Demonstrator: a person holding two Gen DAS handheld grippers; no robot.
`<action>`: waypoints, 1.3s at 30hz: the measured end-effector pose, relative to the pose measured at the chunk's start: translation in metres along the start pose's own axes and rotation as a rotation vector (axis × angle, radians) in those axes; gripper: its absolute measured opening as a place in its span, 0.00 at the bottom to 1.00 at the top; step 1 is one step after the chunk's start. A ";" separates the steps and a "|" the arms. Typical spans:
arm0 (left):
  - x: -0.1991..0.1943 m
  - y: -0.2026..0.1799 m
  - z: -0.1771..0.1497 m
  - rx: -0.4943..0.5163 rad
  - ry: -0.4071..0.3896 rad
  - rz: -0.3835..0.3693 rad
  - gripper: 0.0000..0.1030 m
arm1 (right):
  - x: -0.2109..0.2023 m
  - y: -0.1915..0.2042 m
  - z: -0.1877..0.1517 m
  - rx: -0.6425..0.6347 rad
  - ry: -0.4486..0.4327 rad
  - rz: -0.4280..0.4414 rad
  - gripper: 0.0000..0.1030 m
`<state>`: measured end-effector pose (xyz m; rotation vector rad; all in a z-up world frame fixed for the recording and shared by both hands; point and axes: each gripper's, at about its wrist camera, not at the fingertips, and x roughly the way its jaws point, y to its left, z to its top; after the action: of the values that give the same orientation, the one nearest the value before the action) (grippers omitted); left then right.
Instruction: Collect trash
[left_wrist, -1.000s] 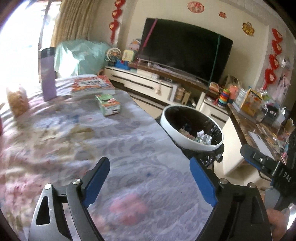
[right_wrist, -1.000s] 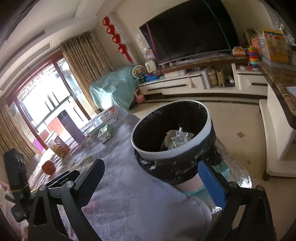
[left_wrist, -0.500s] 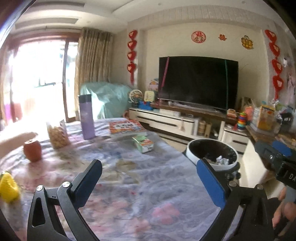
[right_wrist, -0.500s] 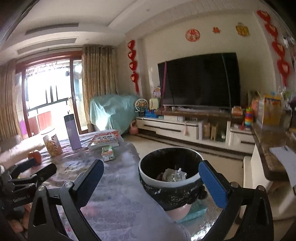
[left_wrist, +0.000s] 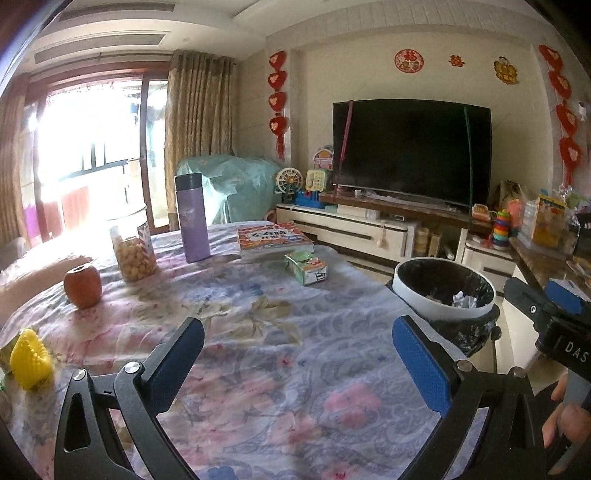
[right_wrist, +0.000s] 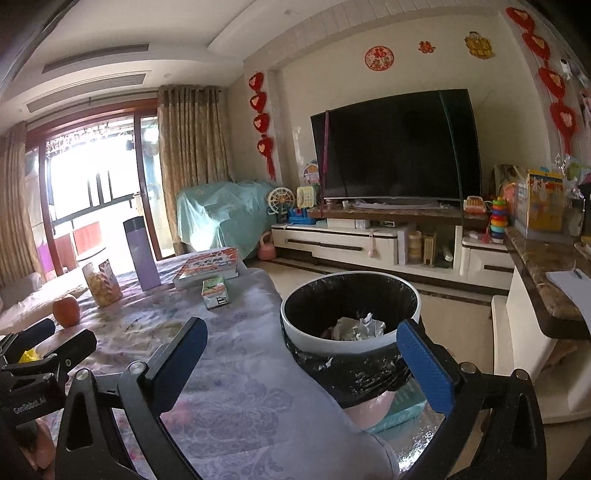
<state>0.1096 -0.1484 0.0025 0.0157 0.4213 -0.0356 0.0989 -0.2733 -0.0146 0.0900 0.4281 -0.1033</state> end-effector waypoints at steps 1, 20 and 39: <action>0.000 -0.001 0.000 0.004 -0.002 -0.001 1.00 | 0.000 0.000 0.000 0.001 0.001 -0.001 1.00; 0.002 0.003 -0.003 0.001 -0.007 0.002 0.99 | 0.002 0.001 -0.005 -0.005 0.015 0.008 1.00; 0.002 0.004 -0.006 0.000 -0.018 -0.007 0.99 | -0.002 0.003 -0.002 -0.002 0.008 0.023 1.00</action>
<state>0.1089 -0.1445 -0.0032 0.0141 0.4030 -0.0431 0.0969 -0.2703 -0.0154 0.0933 0.4347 -0.0796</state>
